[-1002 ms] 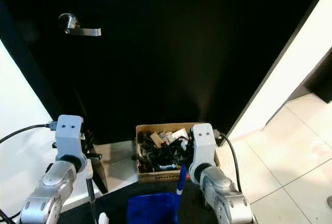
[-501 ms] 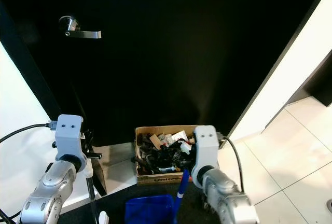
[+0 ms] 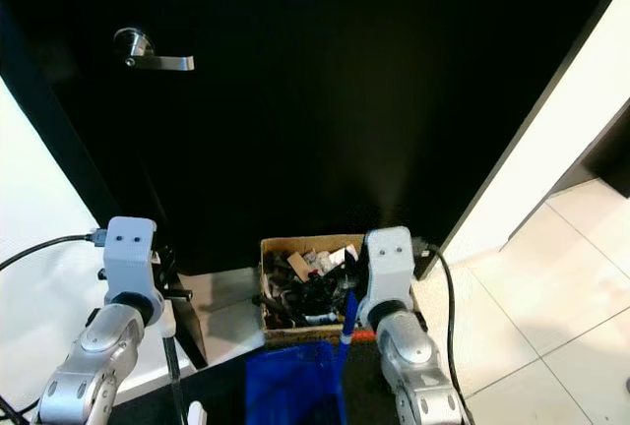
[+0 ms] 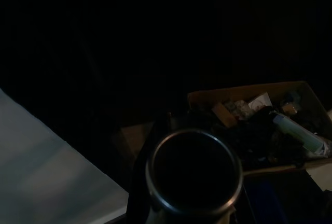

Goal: Sweep floor

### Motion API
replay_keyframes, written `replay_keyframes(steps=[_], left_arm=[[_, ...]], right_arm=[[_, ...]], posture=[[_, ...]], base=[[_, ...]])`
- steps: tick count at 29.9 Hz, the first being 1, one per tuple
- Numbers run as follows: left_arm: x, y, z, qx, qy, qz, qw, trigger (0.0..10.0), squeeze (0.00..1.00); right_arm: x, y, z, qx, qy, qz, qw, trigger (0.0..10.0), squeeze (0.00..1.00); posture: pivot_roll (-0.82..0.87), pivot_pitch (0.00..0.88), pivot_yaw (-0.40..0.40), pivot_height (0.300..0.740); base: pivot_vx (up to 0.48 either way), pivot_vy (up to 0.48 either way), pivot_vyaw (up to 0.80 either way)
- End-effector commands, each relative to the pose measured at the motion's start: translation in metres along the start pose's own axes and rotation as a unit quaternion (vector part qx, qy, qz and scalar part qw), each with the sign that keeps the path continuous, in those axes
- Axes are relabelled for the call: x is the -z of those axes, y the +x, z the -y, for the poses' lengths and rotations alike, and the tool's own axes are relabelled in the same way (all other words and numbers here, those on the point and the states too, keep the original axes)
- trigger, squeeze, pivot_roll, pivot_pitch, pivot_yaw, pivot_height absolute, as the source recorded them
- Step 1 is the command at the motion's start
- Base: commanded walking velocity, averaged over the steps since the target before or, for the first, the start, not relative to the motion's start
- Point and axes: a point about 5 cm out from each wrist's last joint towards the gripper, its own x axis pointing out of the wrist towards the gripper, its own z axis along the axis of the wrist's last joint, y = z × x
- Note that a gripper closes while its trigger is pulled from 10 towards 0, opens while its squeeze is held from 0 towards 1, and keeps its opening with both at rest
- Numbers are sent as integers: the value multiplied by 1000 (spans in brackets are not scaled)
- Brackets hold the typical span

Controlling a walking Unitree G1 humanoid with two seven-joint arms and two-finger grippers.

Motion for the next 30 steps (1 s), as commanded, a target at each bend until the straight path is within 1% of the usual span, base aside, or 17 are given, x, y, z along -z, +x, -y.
replay_keyframes(steps=[1,2,5,8,10,11,12,13,15,18,22,30], left_arm=[[-3,2,-10,-17,13,6,1000,10000,0],[-3,3,-12,-20,15,7,1000,10000,0],[-5,4,-13,-23,17,9,1000,10000,0],[-9,4,-13,-16,25,18,999,10000,0],[-10,3,-11,-10,19,23,1000,10000,0],[-10,3,-10,-9,20,22,1000,10000,0],[-10,3,-10,-9,20,22,1000,10000,0],[-9,3,-9,-8,20,20,1000,10000,0],[-8,3,-7,-5,17,18,1000,10000,0],[-6,2,-6,-1,15,16,1000,10000,0],[-2,0,1,8,9,6,1000,10000,0],[0,0,4,10,1,2,1000,10000,0]], right_arm=[[4,-1,6,9,7,-8,1000,10000,0],[6,-1,8,13,6,-16,1000,10000,0],[4,0,13,26,10,-7,1000,10000,0],[0,2,22,49,14,9,999,10000,0],[-5,3,25,56,21,26,998,10000,0],[-9,4,25,57,27,39,997,10000,0],[-9,4,25,57,27,39,997,10000,0],[-14,5,25,53,34,55,996,10000,0],[-18,6,23,49,37,63,996,10000,0],[-20,6,23,48,41,64,996,10000,0],[-26,7,26,48,57,77,994,10000,0],[-35,7,30,36,65,90,993,10000,0]], posture=[[46,148,25,740],[45,146,24,740],[44,144,25,740],[44,142,25,740],[44,142,25,740],[44,142,25,740],[44,142,25,740],[43,140,25,740],[43,140,25,740],[43,140,25,740],[38,138,21,740],[34,137,19,740]], base=[[0,0,0],[0,0,0],[0,0,0],[0,0,0],[0,0,0],[0,0,0],[0,0,0],[0,0,0],[0,0,0],[0,0,0],[0,0,0],[0,0,0]])
